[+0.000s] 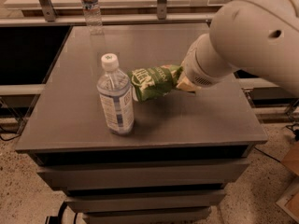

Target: Move green jalapeno chip bag near blue plastic bottle

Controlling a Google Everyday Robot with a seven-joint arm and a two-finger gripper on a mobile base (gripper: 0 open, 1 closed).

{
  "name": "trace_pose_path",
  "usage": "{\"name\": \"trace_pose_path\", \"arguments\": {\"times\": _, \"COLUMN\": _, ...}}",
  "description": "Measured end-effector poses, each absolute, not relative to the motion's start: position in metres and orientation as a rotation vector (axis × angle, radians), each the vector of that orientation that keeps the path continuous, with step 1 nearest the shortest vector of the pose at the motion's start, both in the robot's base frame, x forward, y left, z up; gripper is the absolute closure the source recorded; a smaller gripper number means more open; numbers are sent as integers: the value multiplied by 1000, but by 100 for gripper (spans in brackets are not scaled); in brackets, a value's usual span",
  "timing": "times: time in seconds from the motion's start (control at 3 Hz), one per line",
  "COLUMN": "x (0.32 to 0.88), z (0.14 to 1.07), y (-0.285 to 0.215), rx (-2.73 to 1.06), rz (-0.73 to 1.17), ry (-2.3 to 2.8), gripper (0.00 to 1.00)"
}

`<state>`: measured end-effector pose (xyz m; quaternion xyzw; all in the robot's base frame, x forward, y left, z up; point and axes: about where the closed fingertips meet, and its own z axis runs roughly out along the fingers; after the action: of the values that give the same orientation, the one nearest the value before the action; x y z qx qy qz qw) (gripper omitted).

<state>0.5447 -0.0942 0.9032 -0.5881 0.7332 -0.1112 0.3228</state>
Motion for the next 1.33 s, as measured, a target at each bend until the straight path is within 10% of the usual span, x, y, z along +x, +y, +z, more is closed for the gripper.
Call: {"name": "trace_pose_path", "arguments": {"times": 1.33, "x": 549, "z": 883, "y": -87, "rx": -1518, "rz": -310, "ry": 1950, "gripper": 13}}
